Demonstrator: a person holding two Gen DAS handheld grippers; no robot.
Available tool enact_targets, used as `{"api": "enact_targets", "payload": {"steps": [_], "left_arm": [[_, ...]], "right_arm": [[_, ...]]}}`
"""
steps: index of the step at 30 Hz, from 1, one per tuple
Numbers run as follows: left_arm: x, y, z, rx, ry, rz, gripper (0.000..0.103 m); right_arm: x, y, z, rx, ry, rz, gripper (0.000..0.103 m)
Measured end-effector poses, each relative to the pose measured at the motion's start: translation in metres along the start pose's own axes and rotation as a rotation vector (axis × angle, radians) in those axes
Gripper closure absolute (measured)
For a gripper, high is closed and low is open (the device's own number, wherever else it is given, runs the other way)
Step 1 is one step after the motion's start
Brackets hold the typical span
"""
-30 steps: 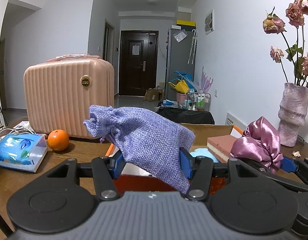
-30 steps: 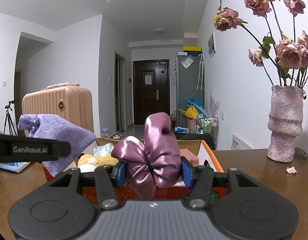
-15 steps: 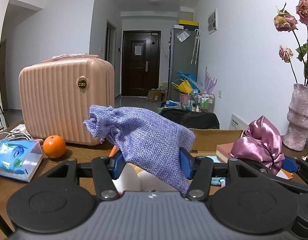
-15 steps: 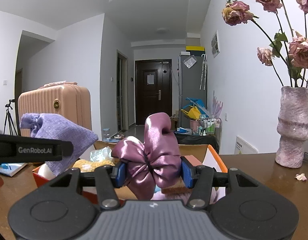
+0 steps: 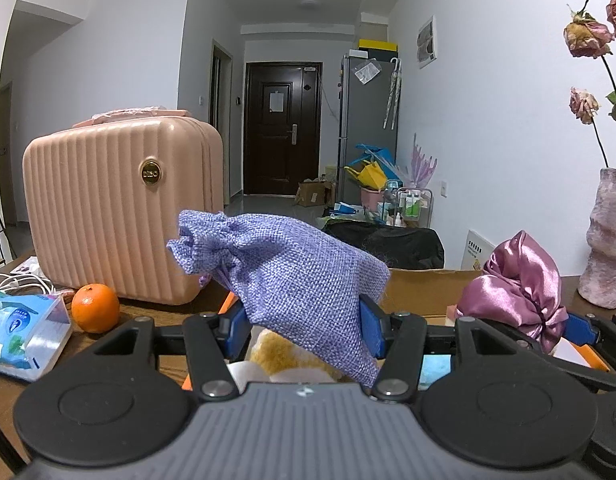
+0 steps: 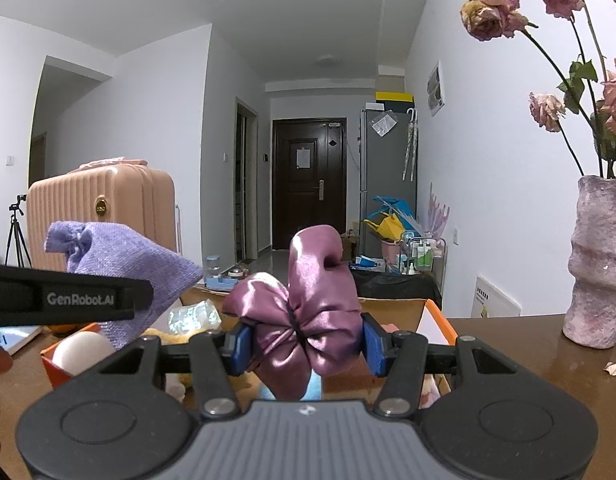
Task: Organize soft objects
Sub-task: 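Carry the pouch and satin bow over the box with both grippers, then lower the pouch and bow into the box and open both grippers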
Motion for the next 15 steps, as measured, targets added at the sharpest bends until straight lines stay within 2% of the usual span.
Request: {"api": "enact_targets", "payload": {"steps": [15], "left_arm": [[0.006, -0.002, 0.028, -0.003, -0.001, 0.012, 0.046]], "right_arm": [[-0.003, 0.000, 0.027, -0.016, 0.012, -0.022, 0.050]]}}
Point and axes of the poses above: each gripper's, at about its wrist camera, not at the fingertips, and z roughly the way its jaws point, x to its right, y to its underside, the point moved 5 cm from there along z, roughly the way its jaws point, and after that the axes turned 5 degrees about -z, right-handed, at the moved point
